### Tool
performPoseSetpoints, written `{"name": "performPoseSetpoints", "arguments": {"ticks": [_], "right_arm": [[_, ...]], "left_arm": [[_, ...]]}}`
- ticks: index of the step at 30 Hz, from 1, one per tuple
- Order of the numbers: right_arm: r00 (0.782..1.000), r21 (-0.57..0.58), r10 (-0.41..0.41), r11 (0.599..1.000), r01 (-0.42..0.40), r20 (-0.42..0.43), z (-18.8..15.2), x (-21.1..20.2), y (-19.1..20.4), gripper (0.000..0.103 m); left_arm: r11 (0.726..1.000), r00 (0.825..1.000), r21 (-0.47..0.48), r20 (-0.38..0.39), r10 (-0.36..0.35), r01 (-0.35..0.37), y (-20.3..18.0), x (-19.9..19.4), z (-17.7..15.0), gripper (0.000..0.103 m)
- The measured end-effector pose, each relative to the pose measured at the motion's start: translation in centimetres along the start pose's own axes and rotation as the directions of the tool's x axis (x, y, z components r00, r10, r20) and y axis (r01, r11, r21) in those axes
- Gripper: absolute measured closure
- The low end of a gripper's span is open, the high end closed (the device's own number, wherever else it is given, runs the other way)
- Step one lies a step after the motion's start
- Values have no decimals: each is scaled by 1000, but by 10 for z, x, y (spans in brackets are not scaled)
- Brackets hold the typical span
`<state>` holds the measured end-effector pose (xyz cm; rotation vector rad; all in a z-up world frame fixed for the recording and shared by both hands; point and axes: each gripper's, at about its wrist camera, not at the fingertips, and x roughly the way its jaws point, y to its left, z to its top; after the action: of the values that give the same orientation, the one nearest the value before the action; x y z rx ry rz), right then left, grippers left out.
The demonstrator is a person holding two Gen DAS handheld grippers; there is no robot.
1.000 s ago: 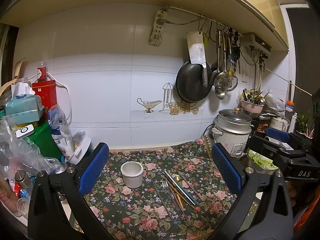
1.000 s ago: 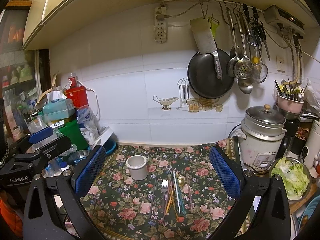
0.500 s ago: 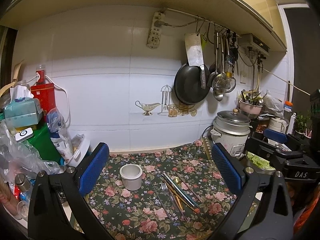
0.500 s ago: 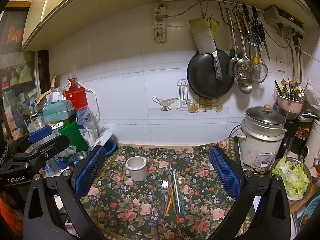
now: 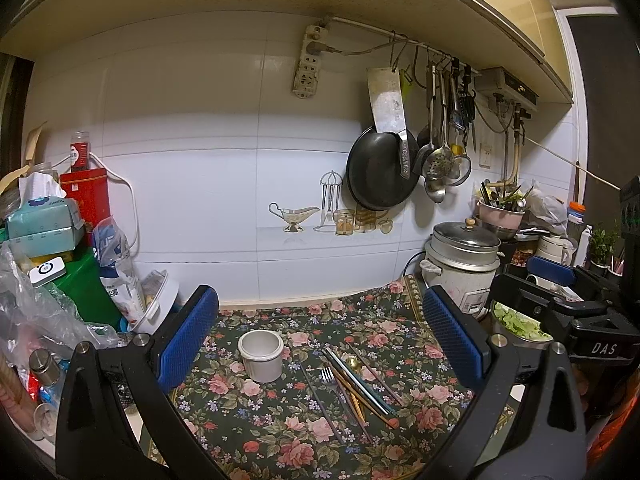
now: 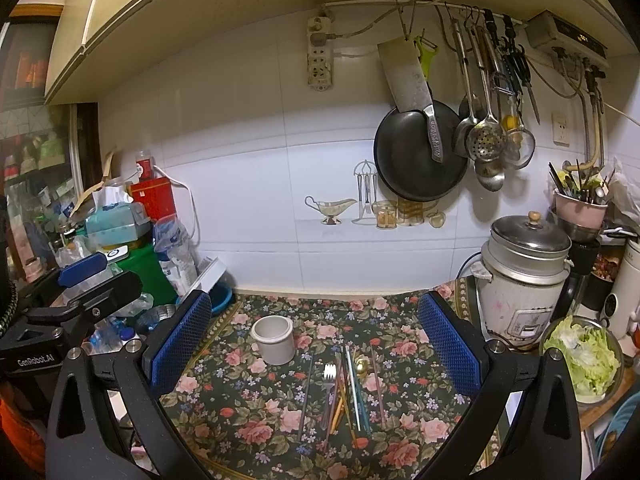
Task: Organize utensils
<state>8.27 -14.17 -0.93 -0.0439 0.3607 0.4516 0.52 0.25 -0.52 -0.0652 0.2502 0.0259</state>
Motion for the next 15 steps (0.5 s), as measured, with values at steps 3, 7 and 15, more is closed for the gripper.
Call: {"name": "performPoseSetpoints", "arguments": {"ticks": [3,7,15], "right_arm": [[1000,-1,1,1000,-1,2,0,0,0,0],[1000,-1,4,1000,-4,3,0,0,0,0],[1000,4,9,1000,-9,0,2,6,-2,0]], "left_arm": [[1000,1000,-2,-1,0,0,0,1,1,0],[1000,1000,1,-2,3,-3,0,2,2,0],[1000,1000,-1,-14,9,-9,1,11,5,0]]}}
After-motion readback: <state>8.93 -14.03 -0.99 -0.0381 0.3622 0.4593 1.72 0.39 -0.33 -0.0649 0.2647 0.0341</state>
